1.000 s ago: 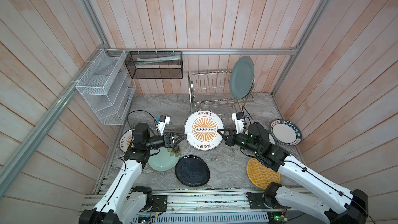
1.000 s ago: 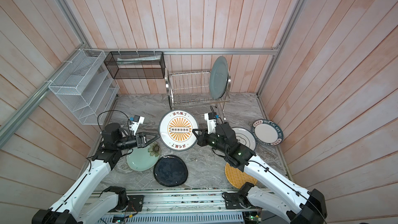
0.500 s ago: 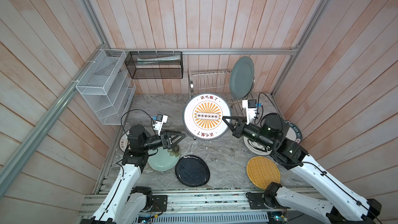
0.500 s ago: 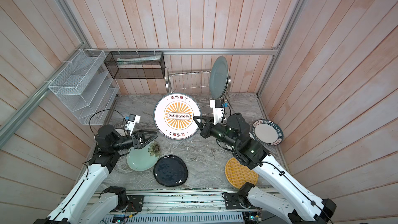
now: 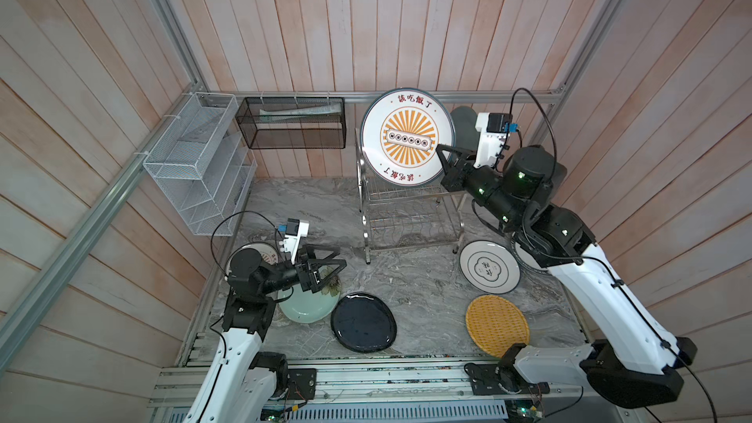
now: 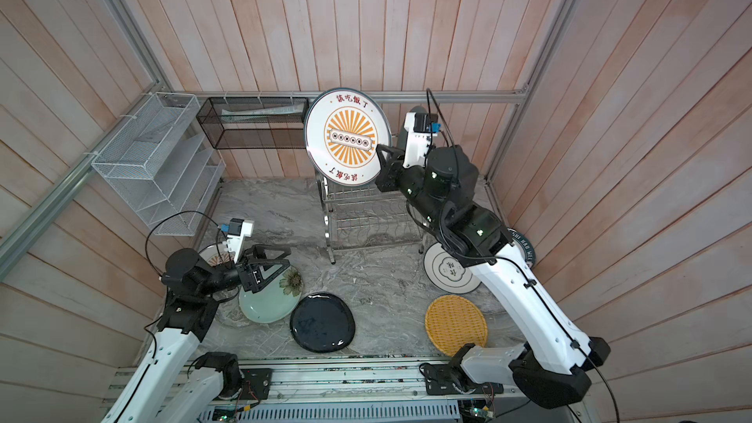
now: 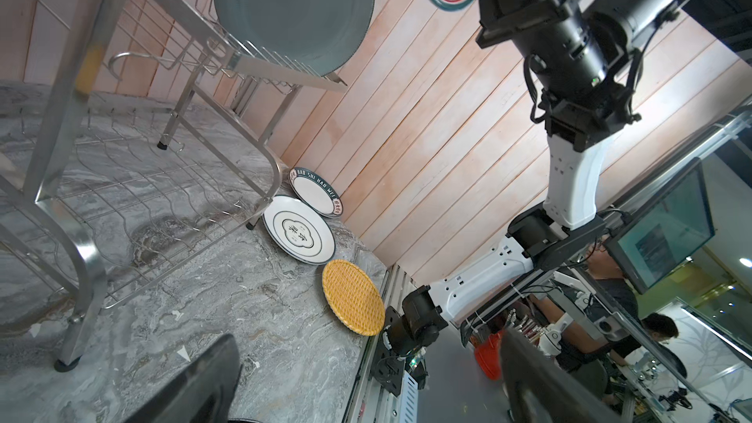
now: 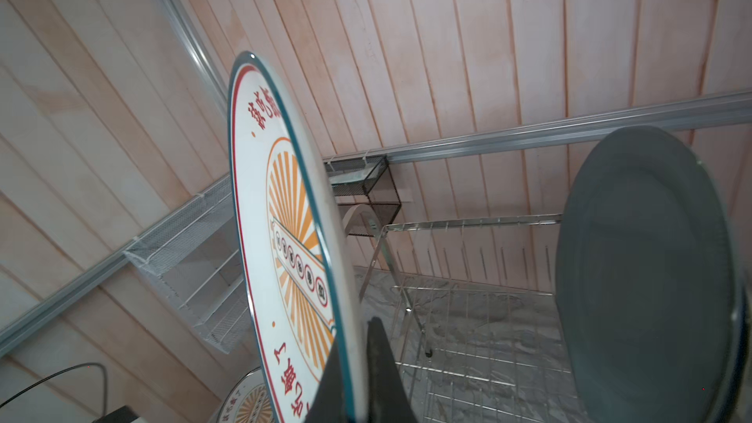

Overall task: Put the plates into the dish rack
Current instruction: 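Carry the sunburst plate into the rack with the right gripper while the left arm withdraws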

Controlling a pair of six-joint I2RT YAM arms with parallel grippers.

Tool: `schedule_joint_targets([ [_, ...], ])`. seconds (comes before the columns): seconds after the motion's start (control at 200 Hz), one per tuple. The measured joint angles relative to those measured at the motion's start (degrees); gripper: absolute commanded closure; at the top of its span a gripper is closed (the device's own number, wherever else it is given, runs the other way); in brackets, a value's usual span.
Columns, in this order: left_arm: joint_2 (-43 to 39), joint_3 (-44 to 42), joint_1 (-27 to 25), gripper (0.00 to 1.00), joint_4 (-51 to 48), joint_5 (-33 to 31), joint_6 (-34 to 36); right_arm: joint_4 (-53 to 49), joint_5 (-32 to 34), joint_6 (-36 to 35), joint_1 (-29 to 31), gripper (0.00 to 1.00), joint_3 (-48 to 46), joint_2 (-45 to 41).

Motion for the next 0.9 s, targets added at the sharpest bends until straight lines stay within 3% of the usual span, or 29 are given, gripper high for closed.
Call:
schedule_joint_targets([
  [0.15,-3.78,0.02,0.0,0.0,-3.23,-3.91,2.86,-5.33,8.41,-4.11,-1.53,1.0,8.61,6.71],
  [0.455,-13.38,0.02,-0.74,0.0,-10.84,-18.43,9.29,-13.14,22.93,-13.22,-3.28,1.0,20.44,17.31],
  [0.66,-16.48,0.02,-0.83,0.0,-16.59,-27.93,13.11,-16.04,27.61,-17.09,-4.74,1.0,21.59,21.35],
  [0.9,-17.25,0.02,-0.83,0.0,-24.15,-33.14,16.22,-17.49,30.42,-19.39,-5.22,1.0,21.59,23.23],
])
